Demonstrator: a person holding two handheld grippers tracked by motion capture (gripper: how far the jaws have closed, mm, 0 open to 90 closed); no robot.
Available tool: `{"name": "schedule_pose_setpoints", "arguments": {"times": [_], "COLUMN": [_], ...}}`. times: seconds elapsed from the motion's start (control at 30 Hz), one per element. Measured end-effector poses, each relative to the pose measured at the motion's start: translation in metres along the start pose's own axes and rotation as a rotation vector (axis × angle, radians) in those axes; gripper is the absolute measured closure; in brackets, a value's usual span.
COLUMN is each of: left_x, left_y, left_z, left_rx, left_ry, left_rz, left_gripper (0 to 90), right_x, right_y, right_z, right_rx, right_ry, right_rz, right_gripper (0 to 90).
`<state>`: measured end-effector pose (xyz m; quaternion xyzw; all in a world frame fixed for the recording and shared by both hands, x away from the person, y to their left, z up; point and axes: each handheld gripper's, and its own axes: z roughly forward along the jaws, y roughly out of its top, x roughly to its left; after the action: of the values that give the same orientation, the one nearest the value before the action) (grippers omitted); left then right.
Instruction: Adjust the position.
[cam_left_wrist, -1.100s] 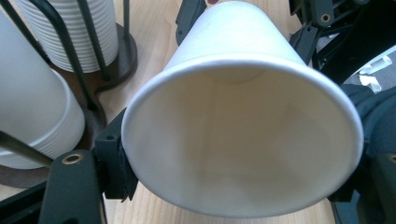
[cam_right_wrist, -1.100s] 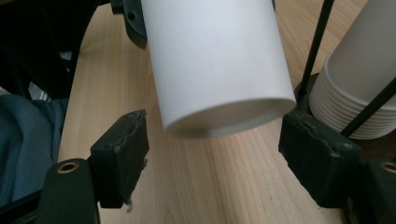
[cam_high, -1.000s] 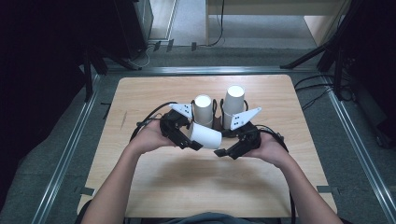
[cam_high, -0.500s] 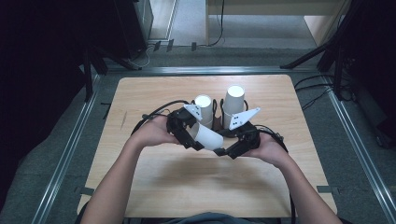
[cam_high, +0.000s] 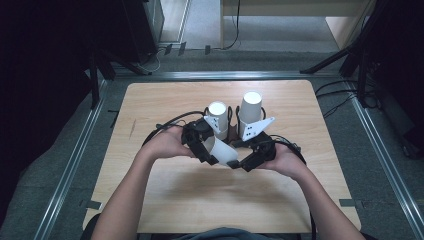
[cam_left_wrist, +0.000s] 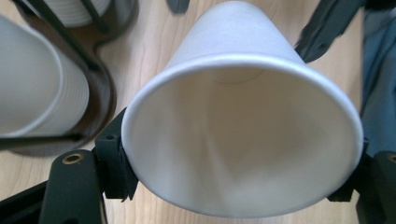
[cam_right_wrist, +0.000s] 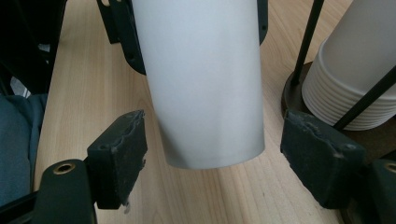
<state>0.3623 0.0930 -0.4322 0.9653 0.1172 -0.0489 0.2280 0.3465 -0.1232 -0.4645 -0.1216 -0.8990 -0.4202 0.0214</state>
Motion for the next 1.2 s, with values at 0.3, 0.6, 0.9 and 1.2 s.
{"name": "schedule_pose_setpoints", "arguments": {"times": [0.3, 0.6, 0.9, 1.2], "left_x": [-0.004, -0.006, -0.008, -0.005], "left_y": [0.006, 0.009, 0.005, -0.006], "left_z": [0.004, 0.005, 0.002, -0.012], "left_rx": [-0.018, -0.028, -0.085, -0.221], "left_ry": [-0.025, -0.038, -0.028, 0.001], "left_rz": [0.003, 0.008, 0.014, -0.018], "left_gripper": [24.0, 23.9, 13.7, 8.5], "right_x": [0.002, 0.006, 0.007, 0.003], "right_y": [0.000, 0.002, 0.003, 0.003], "right_z": [0.009, 0.016, 0.013, 0.003], "right_rx": [0.023, 0.044, 0.028, -0.014], "right_ry": [0.004, 0.017, 0.008, -0.006], "right_rz": [-0.027, -0.052, -0.066, -0.059], "right_gripper": [24.1, 32.0, 32.9, 32.9]}}
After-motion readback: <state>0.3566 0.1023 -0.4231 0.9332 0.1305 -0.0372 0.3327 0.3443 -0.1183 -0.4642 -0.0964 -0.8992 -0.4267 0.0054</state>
